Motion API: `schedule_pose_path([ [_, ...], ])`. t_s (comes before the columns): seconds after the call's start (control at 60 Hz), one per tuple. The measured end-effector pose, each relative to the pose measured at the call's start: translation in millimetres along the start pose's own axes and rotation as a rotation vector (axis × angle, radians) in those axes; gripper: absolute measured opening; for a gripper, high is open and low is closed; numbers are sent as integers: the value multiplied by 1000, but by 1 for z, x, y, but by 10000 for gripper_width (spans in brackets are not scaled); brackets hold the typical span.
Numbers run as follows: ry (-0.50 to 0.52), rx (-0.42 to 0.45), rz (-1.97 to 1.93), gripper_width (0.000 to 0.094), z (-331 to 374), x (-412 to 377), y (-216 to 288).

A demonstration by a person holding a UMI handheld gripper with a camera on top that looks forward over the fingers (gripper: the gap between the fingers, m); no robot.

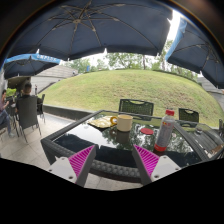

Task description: Pour water

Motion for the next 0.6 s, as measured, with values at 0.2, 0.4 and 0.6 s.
schedule_pose_path([
  [0.2,-20,6,5,780,-4,7,0],
  [0.4,-105,11,-8,782,-38,57,2],
  [0.6,-234,18,-57,778,-91,135,12],
])
Point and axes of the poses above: the point between the fingertips, and its own axes, seen from behind it with the camera up: x to the right, y up, z backward, against the way the camera looks, the point moved 6 cm from there along z, backward, against the way the camera looks, and after that the axes turned 13 degrees about -y, right-handed, at the moved point
